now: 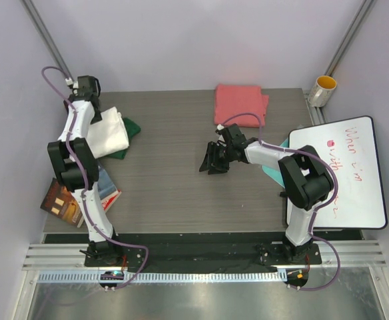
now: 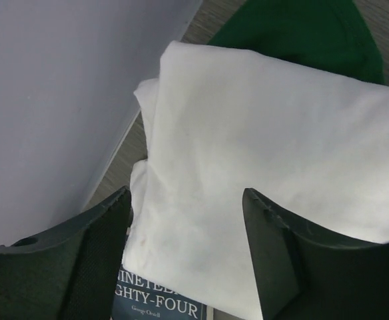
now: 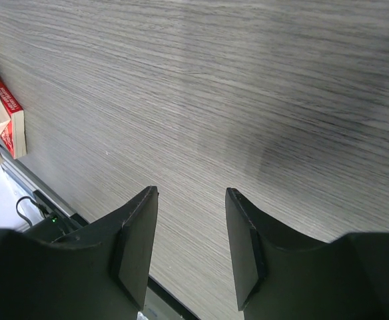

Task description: Fold and stack the t-shirts

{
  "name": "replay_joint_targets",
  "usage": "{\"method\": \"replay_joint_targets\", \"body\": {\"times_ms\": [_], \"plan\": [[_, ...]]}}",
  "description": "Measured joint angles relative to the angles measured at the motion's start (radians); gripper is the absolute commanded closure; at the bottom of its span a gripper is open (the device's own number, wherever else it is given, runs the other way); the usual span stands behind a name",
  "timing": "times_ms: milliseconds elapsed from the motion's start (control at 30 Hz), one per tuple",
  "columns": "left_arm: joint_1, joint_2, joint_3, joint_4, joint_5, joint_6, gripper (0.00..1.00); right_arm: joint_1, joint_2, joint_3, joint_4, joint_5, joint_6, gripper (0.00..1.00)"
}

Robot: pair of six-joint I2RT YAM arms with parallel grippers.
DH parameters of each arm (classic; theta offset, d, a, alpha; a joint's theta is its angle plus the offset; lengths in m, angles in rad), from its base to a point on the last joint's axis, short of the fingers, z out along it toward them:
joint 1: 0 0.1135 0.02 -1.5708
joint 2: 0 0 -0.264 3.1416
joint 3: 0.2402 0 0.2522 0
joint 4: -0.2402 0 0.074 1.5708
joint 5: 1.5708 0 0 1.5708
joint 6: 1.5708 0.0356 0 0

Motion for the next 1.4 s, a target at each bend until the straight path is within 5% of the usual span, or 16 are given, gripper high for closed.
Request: {"method": "replay_joint_targets", "body": {"times_ms": [267,600,767,933,1067,1400], "plan": [[0.0,-0.025,-0.063,0.018,-0.072,-0.035,0.26,0.0,-0.001,-0.011,0.008,-0.006,0.008,0.5],[-0.043,-0.266,-0.24,0.045,0.076,-0.139,0.3,0.0,-0.001,-0.021,0.051,-0.021,0.034,0.5],[-0.138,-0.547,-0.451,0.086,0.3,-0.235,0.32,0.016,-0.003,-0.028,0.064,-0.018,0.029,0.5],[-0.381,-0.789,-0.706,0.1,0.329,-0.318,0.28,0.062,-0.029,-0.036,0.033,0.019,-0.028,0.5],[-0.5,-0.938,-0.893,0.087,0.36,-0.393,0.25,0.103,-0.116,-0.104,-0.016,0.116,-0.098,0.5],[-0.534,-1.198,-1.12,0.066,0.354,-0.468,0.23,0.122,-0.5,-0.315,-0.095,0.393,-0.101,0.49]]}}
